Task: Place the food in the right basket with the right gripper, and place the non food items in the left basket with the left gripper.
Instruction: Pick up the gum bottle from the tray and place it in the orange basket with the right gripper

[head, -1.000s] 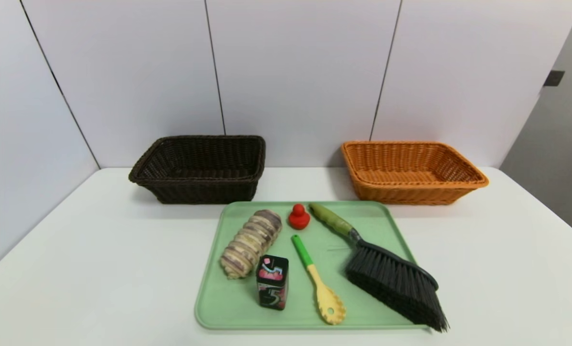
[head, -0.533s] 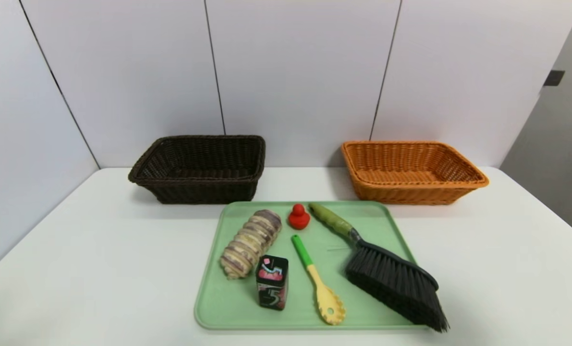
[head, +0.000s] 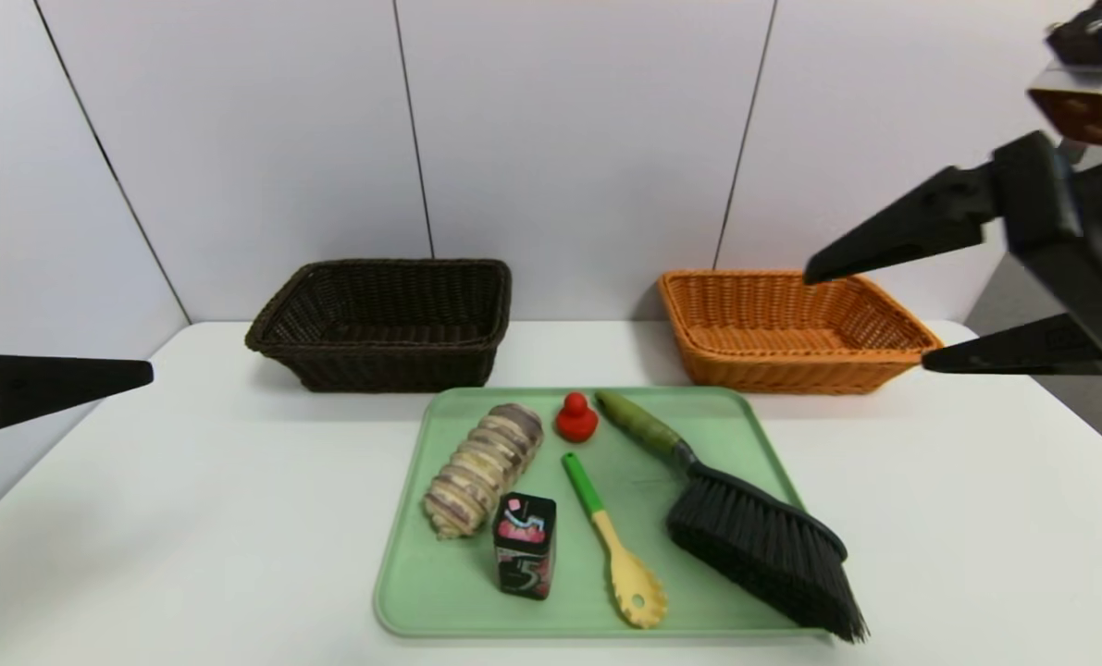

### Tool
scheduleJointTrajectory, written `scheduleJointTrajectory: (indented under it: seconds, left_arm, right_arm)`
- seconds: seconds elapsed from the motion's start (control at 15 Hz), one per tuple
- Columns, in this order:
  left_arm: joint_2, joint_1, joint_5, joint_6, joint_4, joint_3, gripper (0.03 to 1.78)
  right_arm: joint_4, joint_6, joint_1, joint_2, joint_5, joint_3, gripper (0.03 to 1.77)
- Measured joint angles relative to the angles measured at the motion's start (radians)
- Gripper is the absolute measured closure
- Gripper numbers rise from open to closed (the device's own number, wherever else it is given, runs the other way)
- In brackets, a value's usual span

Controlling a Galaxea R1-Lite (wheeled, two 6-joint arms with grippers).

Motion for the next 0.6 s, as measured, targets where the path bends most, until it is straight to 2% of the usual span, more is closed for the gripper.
scheduleJointTrajectory:
  seconds: [0.13,0.27,0.47,0.6]
  left_arm:
    - [0.019,-0.035,-0.003,-0.003,-0.053,0.012,0.12]
    - [0.039,-0.070,-0.003,-0.013,-0.060,0.020,0.12]
    - [0.069,-0.160,0.008,-0.085,-0.056,0.024,0.12]
    - [0.090,-0.229,0.047,-0.121,-0.051,0.032,0.12]
  right_arm:
    - [0.090,0.085,0.107,0.121,-0.002,-0.122,0.09]
    - [0.123,0.101,0.201,0.212,-0.002,-0.164,0.09]
    - [0.098,0.115,0.265,0.311,-0.011,-0.177,0.09]
    - [0.097,0.132,0.287,0.366,-0.021,-0.180,0.09]
